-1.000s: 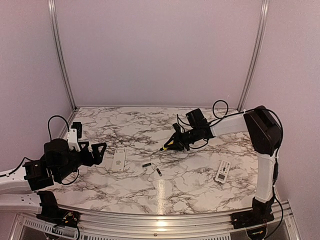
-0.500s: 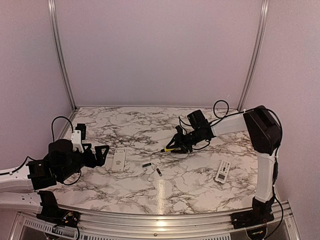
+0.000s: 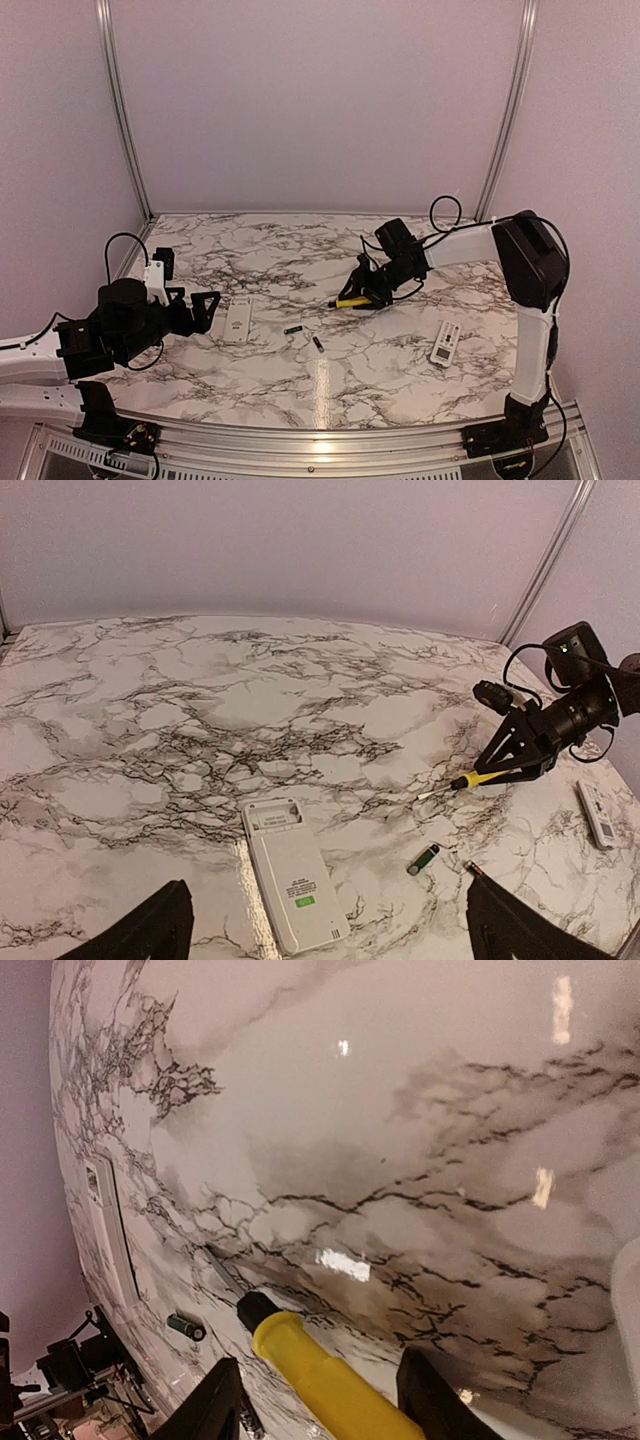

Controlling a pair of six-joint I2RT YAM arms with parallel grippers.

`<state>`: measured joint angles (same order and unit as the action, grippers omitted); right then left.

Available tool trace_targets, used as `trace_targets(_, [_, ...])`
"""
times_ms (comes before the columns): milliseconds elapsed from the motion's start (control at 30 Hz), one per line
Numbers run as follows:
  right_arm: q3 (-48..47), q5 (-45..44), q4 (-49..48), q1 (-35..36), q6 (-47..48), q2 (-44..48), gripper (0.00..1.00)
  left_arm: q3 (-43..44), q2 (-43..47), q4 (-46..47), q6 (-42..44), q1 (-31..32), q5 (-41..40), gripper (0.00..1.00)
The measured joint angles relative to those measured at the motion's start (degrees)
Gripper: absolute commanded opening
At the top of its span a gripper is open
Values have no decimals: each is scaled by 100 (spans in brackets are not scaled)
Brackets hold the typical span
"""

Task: Unload the batteries from the remote control
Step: Place the screwdriver at the center of the board.

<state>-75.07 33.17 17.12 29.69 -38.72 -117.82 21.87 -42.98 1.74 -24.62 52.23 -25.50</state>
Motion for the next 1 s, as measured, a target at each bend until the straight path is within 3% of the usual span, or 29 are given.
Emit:
trace_targets(233, [-219, -750, 822, 0, 260, 179, 68, -24, -94, 103, 26, 0, 31, 99])
trace_targets(333, [-400, -1132, 1259, 2, 413, 188, 79, -24, -162, 122, 70, 0, 66, 99])
trace_targets(500, [-673, -1818, 1985, 61, 678, 201, 83, -24, -334, 245, 157, 0, 131, 99])
trace_targets(667, [-1040, -2686, 2857, 212, 922, 201, 98, -24, -538, 372, 203, 0, 170, 99])
trace_targets(1000, [-2310, -4677, 4513, 879, 1362, -186, 99, -24, -697, 509, 278, 0, 212, 99])
